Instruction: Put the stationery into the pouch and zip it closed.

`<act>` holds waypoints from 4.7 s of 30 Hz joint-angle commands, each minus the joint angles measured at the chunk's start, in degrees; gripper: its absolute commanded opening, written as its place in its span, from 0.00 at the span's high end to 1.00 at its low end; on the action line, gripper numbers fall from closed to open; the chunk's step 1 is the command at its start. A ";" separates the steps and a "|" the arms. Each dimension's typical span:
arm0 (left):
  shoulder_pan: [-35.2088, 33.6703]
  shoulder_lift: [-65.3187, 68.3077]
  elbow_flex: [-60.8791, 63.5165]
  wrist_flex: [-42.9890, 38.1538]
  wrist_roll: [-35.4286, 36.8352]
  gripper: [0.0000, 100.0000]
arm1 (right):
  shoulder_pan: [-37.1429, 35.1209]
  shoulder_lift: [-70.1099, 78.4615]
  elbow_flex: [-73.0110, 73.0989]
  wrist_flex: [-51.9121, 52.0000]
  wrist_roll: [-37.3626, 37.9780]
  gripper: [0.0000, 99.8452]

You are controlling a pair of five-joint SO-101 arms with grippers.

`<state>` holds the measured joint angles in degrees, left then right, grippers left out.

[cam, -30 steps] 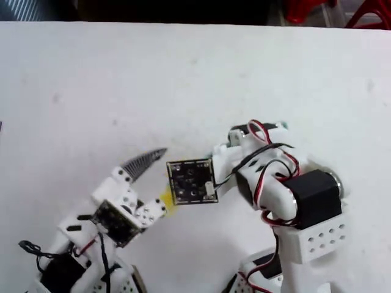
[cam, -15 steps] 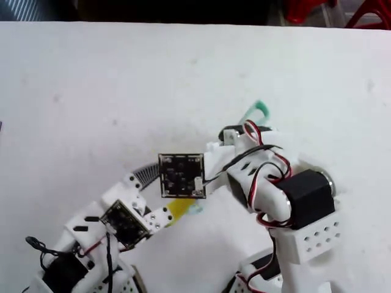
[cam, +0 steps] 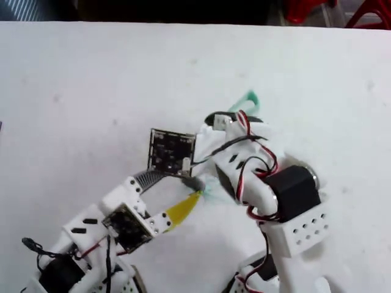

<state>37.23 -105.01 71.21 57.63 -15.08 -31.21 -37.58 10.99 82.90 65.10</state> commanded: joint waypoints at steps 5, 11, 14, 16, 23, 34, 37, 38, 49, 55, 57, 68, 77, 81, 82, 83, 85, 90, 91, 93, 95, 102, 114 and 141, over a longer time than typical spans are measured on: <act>-1.98 0.48 7.38 -12.22 1.93 0.77 | -5.85 1.01 0.97 -0.13 -4.92 0.98; -4.09 0.31 5.63 -10.20 2.02 0.77 | -1.10 1.19 0.97 -1.71 -4.75 0.98; -4.09 0.31 3.08 -6.95 1.93 0.77 | 2.86 1.19 1.05 -3.82 -4.75 0.98; -4.26 0.31 1.23 -4.84 1.67 0.77 | 4.44 1.19 1.05 -4.00 -4.75 0.98; -4.09 0.31 -4.66 2.64 -3.43 0.77 | 4.88 1.10 2.46 -3.82 -4.75 0.98; -7.69 0.40 1.58 -9.85 5.71 0.80 | 3.21 0.57 2.55 0.48 -4.75 0.98; -14.11 0.40 -3.52 -6.42 6.07 0.83 | 3.38 0.48 2.55 0.92 -4.75 0.98; -15.08 0.40 -5.27 -3.43 5.89 0.83 | 3.38 0.48 2.55 1.10 -4.75 0.98; -4.44 0.40 0.18 0.26 12.84 0.83 | 2.86 0.48 2.46 2.77 -4.84 0.98; -3.74 0.31 -0.18 0.53 12.75 0.83 | 2.95 0.48 2.46 3.47 -4.84 0.98; -3.74 0.57 2.81 -3.78 11.08 0.83 | 2.77 0.48 2.46 3.47 -4.92 0.98; -13.41 0.57 14.15 -18.20 7.03 0.83 | -0.66 -7.16 2.64 5.58 -4.75 0.98; -16.84 0.40 15.21 -18.90 6.86 0.83 | -1.10 -7.34 5.98 5.93 -4.66 0.98; -14.02 0.57 15.12 -23.38 6.77 0.83 | -1.10 -7.43 6.95 6.29 -2.37 0.98; -12.97 0.57 15.03 -24.35 6.51 0.83 | -1.10 -7.52 6.95 6.37 -1.67 0.98; -11.74 0.57 14.86 -25.05 6.42 0.83 | -1.10 -7.52 6.95 6.81 -1.05 0.98; -9.54 0.66 14.77 -25.14 6.42 0.83 | -1.19 -7.52 6.95 7.96 -0.62 0.98; -5.14 0.66 16.09 -25.67 6.33 0.83 | -1.19 -7.52 6.95 8.92 0.18 0.98; -5.05 0.66 16.09 -25.67 5.80 0.83 | -1.19 -7.52 6.95 9.71 1.49 0.98; -6.02 0.66 16.00 -25.67 3.69 0.83 | -1.19 -7.52 6.95 11.65 4.13 0.98; -8.66 0.66 16.18 -25.67 2.99 0.83 | -1.19 -7.52 6.77 13.85 6.59 0.98; -9.89 0.57 16.62 -23.21 5.27 0.78 | -0.66 -7.60 5.89 15.25 14.59 0.98; -12.35 0.31 9.23 -17.67 5.71 0.78 | 1.98 -6.90 -1.23 15.60 22.95 0.98; -10.77 0.31 11.78 -18.46 5.63 0.78 | -16.31 -6.81 0.26 15.60 24.35 0.98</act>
<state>28.62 -104.31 83.60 41.98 -9.98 -44.22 -45.49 9.58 97.76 90.24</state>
